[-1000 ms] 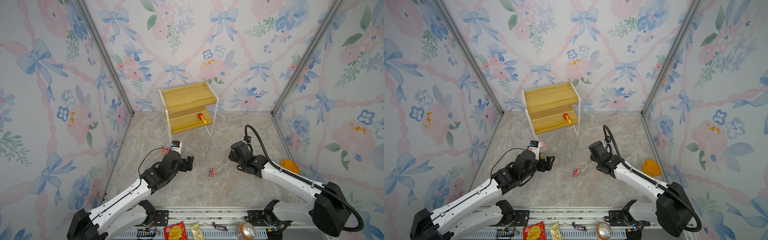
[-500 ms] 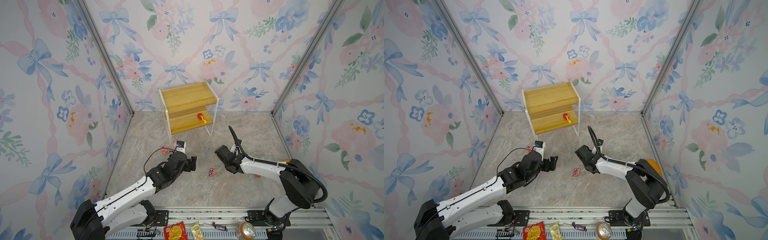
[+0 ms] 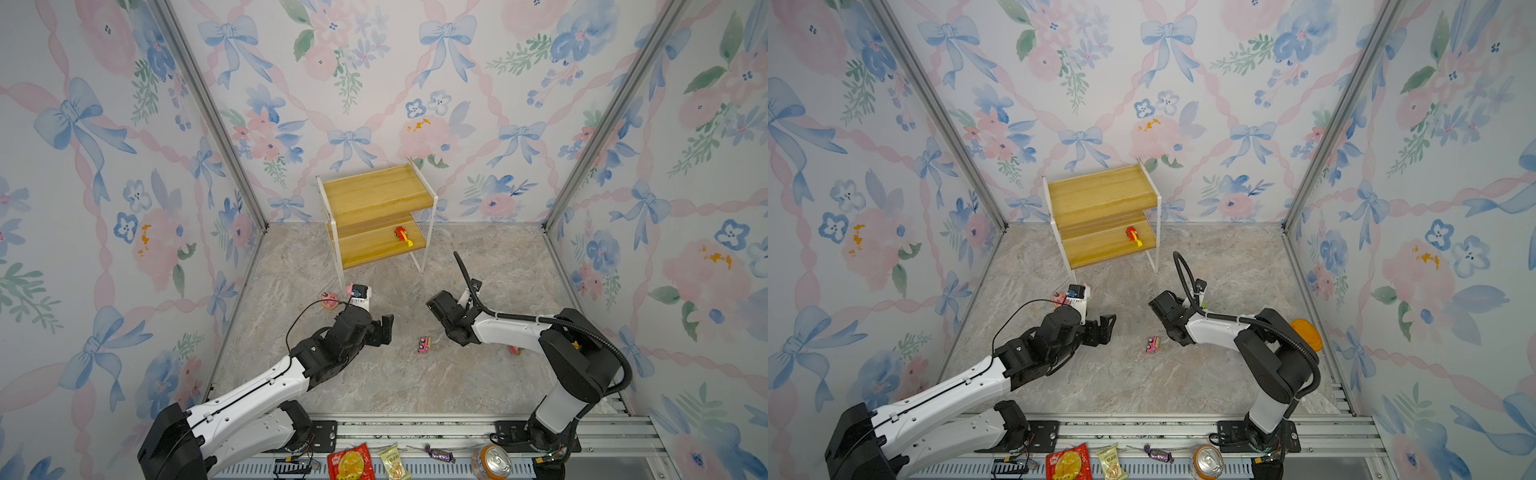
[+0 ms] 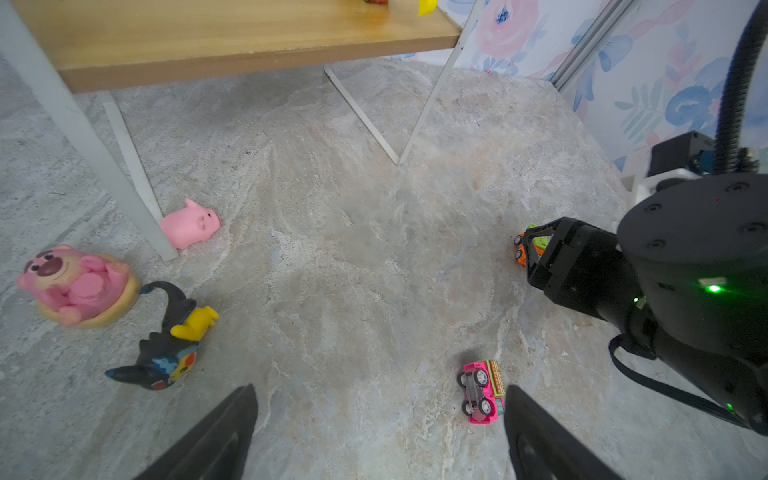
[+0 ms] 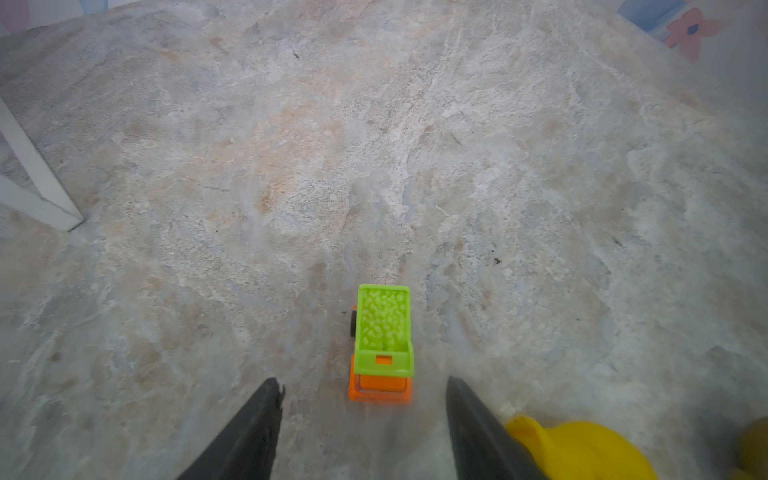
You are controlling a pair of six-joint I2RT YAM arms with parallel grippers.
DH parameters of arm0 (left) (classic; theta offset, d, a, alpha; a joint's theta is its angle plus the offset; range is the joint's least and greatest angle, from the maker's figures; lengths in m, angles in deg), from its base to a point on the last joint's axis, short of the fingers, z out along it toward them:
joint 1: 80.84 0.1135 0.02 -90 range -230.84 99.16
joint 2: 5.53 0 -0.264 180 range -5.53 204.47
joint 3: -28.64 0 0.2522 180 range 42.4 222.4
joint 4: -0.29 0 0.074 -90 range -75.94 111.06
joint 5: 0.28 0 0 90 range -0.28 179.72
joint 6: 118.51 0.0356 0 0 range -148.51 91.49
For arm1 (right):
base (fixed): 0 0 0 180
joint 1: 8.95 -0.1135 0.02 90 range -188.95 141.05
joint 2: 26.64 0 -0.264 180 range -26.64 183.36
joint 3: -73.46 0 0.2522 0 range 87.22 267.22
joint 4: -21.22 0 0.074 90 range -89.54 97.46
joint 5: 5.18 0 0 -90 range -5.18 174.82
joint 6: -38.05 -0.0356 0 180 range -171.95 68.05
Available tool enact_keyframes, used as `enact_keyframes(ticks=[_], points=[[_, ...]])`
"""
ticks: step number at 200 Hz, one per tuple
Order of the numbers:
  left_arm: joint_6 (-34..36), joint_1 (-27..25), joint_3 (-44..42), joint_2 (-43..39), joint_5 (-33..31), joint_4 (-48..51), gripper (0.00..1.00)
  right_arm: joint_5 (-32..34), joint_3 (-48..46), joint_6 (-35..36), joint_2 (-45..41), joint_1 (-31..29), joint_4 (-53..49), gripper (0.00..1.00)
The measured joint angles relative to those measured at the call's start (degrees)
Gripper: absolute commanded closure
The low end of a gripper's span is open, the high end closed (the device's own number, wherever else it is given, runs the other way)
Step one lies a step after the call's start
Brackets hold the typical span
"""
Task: Place and organize the plastic toys onto the shelf
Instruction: 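Close the right gripper on the orange-and-green toy truck while the left gripper shifts back, then lift the orange-and-green toy truck with the right gripper toward the lower shelf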
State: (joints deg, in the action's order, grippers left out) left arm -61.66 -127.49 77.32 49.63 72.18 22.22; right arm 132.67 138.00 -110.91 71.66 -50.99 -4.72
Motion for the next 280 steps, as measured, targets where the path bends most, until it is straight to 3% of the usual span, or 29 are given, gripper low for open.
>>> enact_keyframes(ticks=[76, 141, 196, 214, 280], points=[[-0.17, 0.0, -0.85, -0.24, 0.0, -0.39, 0.07, -0.46, -0.98, -0.04, 2.78, 2.25, 2.84, 0.39], [-0.55, 0.0, -0.85, -0.26, -0.04, -0.39, 0.07, -1.55, -2.45, 1.42, 4.35, 3.48, 7.78, 0.62], [-0.57, 0.0, -1.38, -1.57, -0.22, -0.39, 0.07, -2.43, -2.43, 2.86, 5.7, 3.76, 9.7, 0.74], [-0.57, 0.0, -1.42, -2.16, -0.24, -0.42, 0.07, -2.64, -2.45, 4.13, 5.7, 3.8, 10.4, 0.8], [-0.57, 0.0, -1.42, -1.57, -0.24, -0.42, 0.07, -5.25, -4.7, 15.87, -2.29, 3.8, 12.13, 0.8]])
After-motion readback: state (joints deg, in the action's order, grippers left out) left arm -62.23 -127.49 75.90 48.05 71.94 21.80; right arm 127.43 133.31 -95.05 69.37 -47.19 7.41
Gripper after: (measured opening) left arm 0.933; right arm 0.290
